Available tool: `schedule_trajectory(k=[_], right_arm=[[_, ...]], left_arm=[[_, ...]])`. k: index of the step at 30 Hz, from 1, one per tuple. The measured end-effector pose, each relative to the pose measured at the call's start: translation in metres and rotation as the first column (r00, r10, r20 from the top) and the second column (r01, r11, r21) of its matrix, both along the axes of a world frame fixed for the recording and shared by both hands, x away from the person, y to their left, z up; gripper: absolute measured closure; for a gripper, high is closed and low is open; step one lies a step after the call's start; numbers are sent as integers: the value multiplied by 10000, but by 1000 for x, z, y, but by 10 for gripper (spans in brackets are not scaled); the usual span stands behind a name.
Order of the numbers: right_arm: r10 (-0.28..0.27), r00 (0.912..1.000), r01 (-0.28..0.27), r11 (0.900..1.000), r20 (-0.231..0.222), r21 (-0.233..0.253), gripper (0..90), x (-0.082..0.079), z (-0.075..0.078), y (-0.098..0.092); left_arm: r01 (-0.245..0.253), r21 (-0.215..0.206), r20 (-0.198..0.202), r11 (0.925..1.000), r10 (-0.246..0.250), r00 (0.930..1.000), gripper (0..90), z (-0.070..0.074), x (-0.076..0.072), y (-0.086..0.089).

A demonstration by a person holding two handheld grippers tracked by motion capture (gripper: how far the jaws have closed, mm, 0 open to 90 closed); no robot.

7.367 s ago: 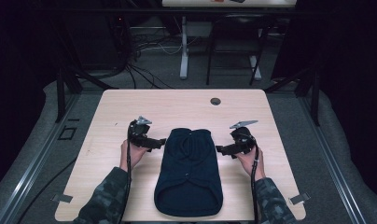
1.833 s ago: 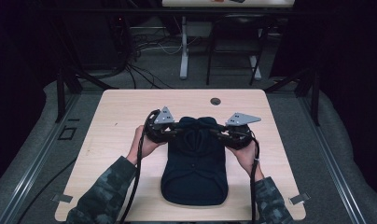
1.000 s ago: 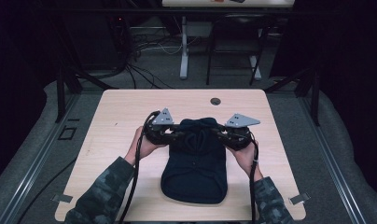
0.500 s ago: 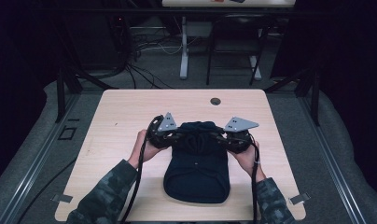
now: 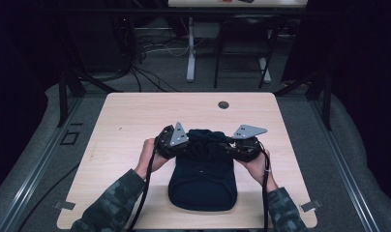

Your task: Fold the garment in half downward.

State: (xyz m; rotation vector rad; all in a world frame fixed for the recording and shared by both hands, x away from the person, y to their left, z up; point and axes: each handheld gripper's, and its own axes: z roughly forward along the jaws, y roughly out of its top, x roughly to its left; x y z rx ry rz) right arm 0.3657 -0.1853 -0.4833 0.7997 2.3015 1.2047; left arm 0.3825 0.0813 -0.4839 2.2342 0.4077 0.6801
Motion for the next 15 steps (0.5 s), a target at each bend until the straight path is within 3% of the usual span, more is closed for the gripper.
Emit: schedule_trajectory(k=[12,15], right_arm=[[219,9996,-209,9983,176,-549,688,-11,-8,7],[218,9989,-191,9977,409,-655,688,-17,-12,9]], left_arm=[[-169,82,-147,9998,170,9997,652,-8,-7,6],[-275,128,-114,9995,277,9996,613,-11,-10,6]])
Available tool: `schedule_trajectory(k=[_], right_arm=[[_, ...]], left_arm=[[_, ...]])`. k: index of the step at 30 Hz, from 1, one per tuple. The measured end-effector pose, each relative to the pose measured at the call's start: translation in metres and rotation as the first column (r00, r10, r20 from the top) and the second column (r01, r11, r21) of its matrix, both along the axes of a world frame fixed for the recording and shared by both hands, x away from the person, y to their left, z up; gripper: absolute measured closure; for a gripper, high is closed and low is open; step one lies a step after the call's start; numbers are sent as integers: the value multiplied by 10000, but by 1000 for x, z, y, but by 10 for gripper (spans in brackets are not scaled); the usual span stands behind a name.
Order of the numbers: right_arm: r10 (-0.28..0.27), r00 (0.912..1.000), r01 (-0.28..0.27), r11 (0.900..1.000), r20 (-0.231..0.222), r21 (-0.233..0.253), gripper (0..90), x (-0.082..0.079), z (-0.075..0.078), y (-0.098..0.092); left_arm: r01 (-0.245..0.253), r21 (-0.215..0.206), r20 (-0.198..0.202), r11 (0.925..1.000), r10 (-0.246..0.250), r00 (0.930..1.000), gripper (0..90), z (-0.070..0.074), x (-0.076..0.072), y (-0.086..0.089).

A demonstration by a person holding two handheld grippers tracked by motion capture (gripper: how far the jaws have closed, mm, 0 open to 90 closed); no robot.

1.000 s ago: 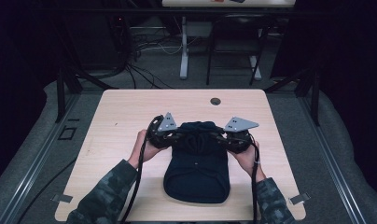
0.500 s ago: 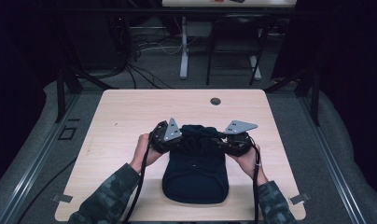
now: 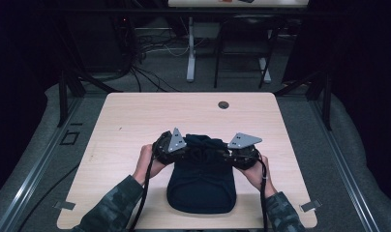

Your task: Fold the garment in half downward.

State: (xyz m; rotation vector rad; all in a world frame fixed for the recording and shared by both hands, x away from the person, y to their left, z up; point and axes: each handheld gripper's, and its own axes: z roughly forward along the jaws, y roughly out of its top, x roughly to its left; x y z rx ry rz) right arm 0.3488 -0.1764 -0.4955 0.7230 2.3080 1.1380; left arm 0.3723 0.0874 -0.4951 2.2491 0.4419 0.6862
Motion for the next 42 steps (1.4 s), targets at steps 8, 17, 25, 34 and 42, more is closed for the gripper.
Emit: schedule_trajectory(k=[8,17,25,34,42], right_arm=[[51,10000,-51,9997,13,-218,685,-7,-5,1],[206,9996,-214,9990,-205,-400,682,-15,-11,0],[316,9992,-330,9977,-239,-586,678,-25,-15,0],[491,9970,-531,9963,-596,-677,675,-32,-23,1],[619,9938,-692,9946,-921,-778,668,-38,-30,1]], left_arm=[[-124,-248,-222,9996,118,9997,611,-8,-7,5],[165,-612,-439,9980,-192,9988,653,-17,-20,9],[397,-859,-706,9955,-459,9965,675,-25,-28,14],[586,-1129,-1005,9919,-701,9925,676,-35,-36,18],[772,-1111,-1271,9908,-912,9877,674,-43,-43,19]])
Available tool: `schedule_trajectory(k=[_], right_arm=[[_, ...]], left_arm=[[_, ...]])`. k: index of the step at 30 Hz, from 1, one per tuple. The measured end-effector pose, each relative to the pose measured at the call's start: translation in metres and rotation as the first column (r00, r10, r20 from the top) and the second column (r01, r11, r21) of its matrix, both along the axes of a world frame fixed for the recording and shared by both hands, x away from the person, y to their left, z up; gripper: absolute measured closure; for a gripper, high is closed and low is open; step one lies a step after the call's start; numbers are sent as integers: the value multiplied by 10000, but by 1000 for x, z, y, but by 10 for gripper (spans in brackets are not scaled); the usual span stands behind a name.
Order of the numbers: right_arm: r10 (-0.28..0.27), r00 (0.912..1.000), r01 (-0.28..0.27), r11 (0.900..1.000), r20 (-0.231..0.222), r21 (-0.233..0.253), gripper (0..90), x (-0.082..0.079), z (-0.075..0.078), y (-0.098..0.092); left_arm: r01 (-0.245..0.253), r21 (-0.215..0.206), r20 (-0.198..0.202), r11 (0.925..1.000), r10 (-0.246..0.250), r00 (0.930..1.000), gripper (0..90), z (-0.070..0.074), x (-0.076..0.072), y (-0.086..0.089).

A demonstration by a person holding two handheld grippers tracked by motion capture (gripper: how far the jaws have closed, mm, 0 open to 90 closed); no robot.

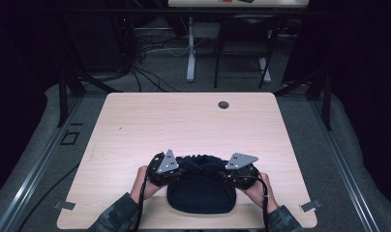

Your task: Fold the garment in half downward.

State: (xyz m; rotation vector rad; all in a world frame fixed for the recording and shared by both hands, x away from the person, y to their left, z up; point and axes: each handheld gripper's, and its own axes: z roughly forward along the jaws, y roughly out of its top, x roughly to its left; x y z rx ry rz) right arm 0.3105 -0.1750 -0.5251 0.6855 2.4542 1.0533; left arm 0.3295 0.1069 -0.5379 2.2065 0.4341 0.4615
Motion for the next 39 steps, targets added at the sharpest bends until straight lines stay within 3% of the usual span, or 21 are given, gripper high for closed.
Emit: schedule_trajectory(k=[13,26,35,39], right_arm=[[110,9986,-124,9996,-518,-272,652,-8,-13,0],[143,9975,-175,9988,-693,-459,640,-13,-19,-3],[137,9963,-181,9985,-843,-522,635,-16,-22,-3],[145,9957,-203,9978,-917,-625,633,-17,-23,-6]], left_arm=[[369,148,-585,9992,-360,9976,634,-10,-5,0],[611,270,-961,9978,-583,9937,559,-14,-13,3],[396,-71,-1470,9992,-402,9883,474,-13,-16,13],[-55,-197,-1768,9998,19,9843,463,-8,-17,24]])
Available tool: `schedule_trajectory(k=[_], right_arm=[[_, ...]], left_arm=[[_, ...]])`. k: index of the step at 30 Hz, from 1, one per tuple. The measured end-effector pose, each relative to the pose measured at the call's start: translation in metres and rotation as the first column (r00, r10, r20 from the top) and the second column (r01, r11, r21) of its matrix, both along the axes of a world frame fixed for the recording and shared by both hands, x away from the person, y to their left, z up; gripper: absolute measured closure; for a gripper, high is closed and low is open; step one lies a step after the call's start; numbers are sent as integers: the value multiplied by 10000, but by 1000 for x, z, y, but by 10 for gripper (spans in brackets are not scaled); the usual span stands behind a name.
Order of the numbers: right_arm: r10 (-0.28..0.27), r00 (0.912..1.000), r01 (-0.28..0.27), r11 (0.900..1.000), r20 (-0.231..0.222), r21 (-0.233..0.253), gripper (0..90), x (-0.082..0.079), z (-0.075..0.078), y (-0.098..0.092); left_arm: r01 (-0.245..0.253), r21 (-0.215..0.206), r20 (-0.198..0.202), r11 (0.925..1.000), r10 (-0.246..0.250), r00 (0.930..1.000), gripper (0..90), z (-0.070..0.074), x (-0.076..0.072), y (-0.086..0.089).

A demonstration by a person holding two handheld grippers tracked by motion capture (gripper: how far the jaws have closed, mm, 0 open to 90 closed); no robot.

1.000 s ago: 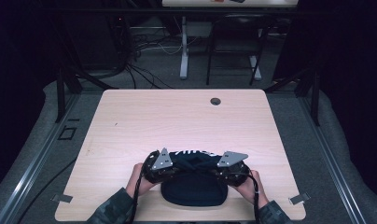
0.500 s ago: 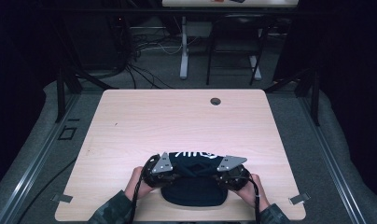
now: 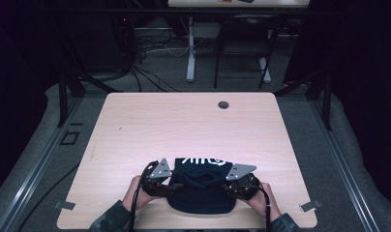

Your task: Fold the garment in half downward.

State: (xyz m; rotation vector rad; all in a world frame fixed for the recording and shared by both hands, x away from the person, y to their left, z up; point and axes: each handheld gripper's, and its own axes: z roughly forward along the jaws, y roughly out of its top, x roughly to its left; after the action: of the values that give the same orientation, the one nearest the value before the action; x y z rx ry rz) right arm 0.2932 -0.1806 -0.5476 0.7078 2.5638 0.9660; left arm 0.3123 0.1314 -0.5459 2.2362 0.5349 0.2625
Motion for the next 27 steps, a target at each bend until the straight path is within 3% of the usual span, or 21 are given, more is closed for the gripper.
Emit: schedule_trajectory(k=[6,9,13,15,22,27], right_arm=[[-1,10000,1,10000,-10,15,631,-1,-1,-1],[61,10000,-61,10000,-34,-39,625,-2,-1,0],[60,10000,-61,9999,-43,-158,623,-3,-2,1],[102,9999,-102,9997,-15,-210,623,-4,-2,1],[22,10000,-24,9999,-89,-169,592,-5,-3,1],[-43,9993,40,9999,-368,-98,538,-6,-1,1]], left_arm=[[-422,-312,114,9986,426,9990,444,9,1,12],[-906,-685,334,9935,930,9951,425,18,6,17],[-1198,-960,522,9882,1252,9908,399,22,12,13],[-1050,-1197,260,9873,1088,9937,382,21,19,1],[-617,-575,121,9964,625,9980,356,10,17,-19],[-508,-212,71,9985,509,9987,341,3,12,-23]])
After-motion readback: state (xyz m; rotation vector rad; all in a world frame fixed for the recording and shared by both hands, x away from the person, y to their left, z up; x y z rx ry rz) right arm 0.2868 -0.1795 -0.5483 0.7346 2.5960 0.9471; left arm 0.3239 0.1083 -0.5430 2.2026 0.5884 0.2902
